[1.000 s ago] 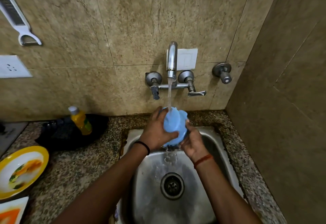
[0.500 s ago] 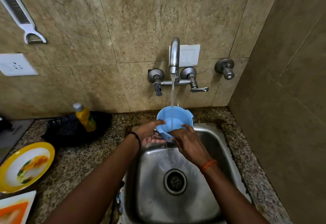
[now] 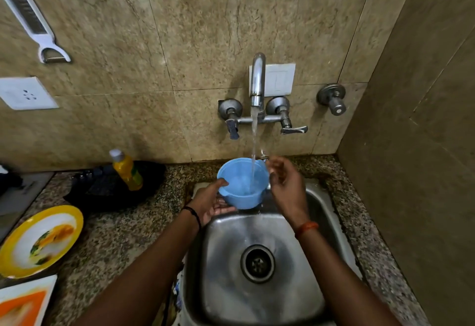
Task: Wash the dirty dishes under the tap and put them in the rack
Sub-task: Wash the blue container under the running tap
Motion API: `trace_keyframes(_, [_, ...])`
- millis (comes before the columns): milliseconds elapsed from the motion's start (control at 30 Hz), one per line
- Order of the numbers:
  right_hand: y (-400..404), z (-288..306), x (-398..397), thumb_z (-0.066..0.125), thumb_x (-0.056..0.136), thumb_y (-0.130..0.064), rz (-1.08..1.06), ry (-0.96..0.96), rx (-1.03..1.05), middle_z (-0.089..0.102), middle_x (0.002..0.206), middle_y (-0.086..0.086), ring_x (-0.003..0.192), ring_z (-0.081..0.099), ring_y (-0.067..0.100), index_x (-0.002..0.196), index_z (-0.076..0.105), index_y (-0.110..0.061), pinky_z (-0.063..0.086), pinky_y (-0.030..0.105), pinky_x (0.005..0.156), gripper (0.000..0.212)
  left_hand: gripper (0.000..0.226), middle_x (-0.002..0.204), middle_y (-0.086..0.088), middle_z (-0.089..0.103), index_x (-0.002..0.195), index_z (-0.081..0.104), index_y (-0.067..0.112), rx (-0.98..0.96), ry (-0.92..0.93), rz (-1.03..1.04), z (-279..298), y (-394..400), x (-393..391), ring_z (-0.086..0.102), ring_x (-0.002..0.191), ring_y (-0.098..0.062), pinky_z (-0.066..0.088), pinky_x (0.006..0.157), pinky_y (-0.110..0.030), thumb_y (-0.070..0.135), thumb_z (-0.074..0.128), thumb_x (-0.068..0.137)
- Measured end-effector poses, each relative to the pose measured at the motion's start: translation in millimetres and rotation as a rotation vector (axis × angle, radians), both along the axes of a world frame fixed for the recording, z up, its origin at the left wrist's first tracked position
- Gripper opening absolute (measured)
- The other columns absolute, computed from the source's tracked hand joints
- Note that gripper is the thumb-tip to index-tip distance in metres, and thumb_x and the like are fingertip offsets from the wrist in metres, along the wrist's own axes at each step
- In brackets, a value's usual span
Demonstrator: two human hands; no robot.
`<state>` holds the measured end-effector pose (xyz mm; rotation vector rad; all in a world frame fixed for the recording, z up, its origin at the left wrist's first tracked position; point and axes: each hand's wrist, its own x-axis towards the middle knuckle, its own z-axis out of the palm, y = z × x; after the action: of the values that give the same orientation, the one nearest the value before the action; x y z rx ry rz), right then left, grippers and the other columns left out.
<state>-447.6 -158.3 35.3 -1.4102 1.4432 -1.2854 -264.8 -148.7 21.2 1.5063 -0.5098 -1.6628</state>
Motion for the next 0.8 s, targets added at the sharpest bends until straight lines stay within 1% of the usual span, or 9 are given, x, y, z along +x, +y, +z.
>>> trace_keyframes(67, [1, 3, -6, 0.059, 0.089, -0.010, -0.072, 0.299, -0.190, 0.057, 0.128, -0.001, 0.116, 0.053, 0.012, 0.126, 0.054, -0.017, 0.039, 0.021, 0.095, 0.038, 0.025, 0.103, -0.027, 0.061, 0.109, 0.049, 0.006, 0.047, 0.072, -0.022, -6, 7, 5, 0.067, 0.086, -0.037, 0.060, 0.064, -0.036, 0.025, 0.052, 0.092])
trace_keyframes(133, [-7, 3, -9, 0.062, 0.088, -0.017, -0.034, 0.329, -0.029, 0.052, 0.133, 0.004, 0.123, 0.048, 0.019, 0.135, 0.046, -0.012, 0.036, 0.023, 0.097, 0.050, 0.034, 0.092, -0.026, 0.063, 0.115, 0.048, 0.002, 0.066, 0.061, -0.128, -9, 12, 6, 0.070, 0.071, -0.033, 0.060, 0.061, -0.031, 0.028, 0.049, 0.092])
trace_keyframes(233, [-16, 2, -10, 0.061, 0.091, -0.023, 0.133, 0.012, 0.489, 0.064, 0.107, 0.006, 0.102, 0.063, 0.029, 0.128, 0.054, -0.010, 0.049, 0.028, 0.073, 0.040, 0.050, 0.086, -0.024, 0.064, 0.114, 0.054, 0.004, 0.024, -0.063, -0.310, 0, 10, 7, 0.069, 0.066, -0.032, 0.059, 0.058, -0.029, 0.034, 0.061, 0.075])
trace_keyframes(333, [-5, 4, -12, 0.058, 0.093, -0.030, 0.319, -0.204, 0.729, 0.068, 0.092, 0.009, 0.080, 0.068, 0.026, 0.115, 0.060, -0.014, 0.058, 0.037, 0.065, 0.028, 0.052, 0.080, -0.019, 0.060, 0.112, 0.057, 0.003, -0.035, -0.179, -0.254, 11, -4, 17, 0.063, 0.054, -0.025, 0.057, 0.048, -0.030, 0.037, 0.064, 0.073])
trace_keyframes(467, [-9, 5, -1, 0.054, 0.094, -0.037, 0.265, -0.424, 0.685, 0.068, 0.098, 0.006, 0.084, 0.066, 0.023, 0.112, 0.059, -0.020, 0.057, 0.036, 0.064, 0.026, 0.037, 0.077, -0.018, 0.055, 0.112, 0.051, 0.003, -0.019, -0.138, -0.115, 12, -7, -2, 0.059, 0.056, -0.028, 0.052, 0.039, -0.026, 0.034, 0.049, 0.093])
trace_keyframes(533, [-14, 3, 1, 0.053, 0.095, -0.039, 0.134, -0.427, 0.595, 0.069, 0.107, 0.006, 0.087, 0.065, 0.019, 0.113, 0.061, -0.020, 0.054, 0.032, 0.068, 0.027, 0.035, 0.078, -0.023, 0.059, 0.109, 0.050, 0.000, -0.008, -0.132, -0.177, 10, 1, -16, 0.065, 0.053, -0.030, 0.052, 0.040, -0.026, 0.032, 0.047, 0.093])
trace_keyframes(633, [-3, 0, -13, 0.048, 0.095, -0.050, 0.171, -0.377, 0.618, 0.069, 0.106, 0.006, 0.088, 0.066, 0.022, 0.116, 0.062, -0.023, 0.053, 0.031, 0.064, 0.037, 0.037, 0.076, -0.021, 0.058, 0.110, 0.051, 0.000, -0.017, -0.181, -0.169, 7, 4, -4, 0.063, 0.056, -0.032, 0.055, 0.044, -0.030, 0.031, 0.053, 0.089])
trace_keyframes(700, [1, -9, -26, 0.047, 0.093, -0.055, 0.175, -0.344, 0.634, 0.064, 0.116, 0.007, 0.100, 0.063, 0.026, 0.125, 0.057, -0.025, 0.055, 0.037, 0.073, 0.045, 0.041, 0.072, -0.017, 0.053, 0.110, 0.051, 0.003, -0.037, -0.217, -0.011, 5, -3, 13, 0.057, 0.053, -0.029, 0.054, 0.040, -0.029, 0.035, 0.057, 0.086])
trace_keyframes(800, [1, -16, -27, 0.049, 0.092, -0.055, 0.108, -0.365, 0.605, 0.056, 0.128, 0.006, 0.114, 0.057, 0.027, 0.133, 0.050, -0.023, 0.052, 0.044, 0.088, 0.052, 0.027, 0.068, -0.016, 0.052, 0.097, 0.052, 0.006, -0.096, -0.264, 0.139, 6, -6, 7, 0.055, 0.032, -0.020, 0.047, 0.032, -0.022, 0.032, 0.046, 0.098])
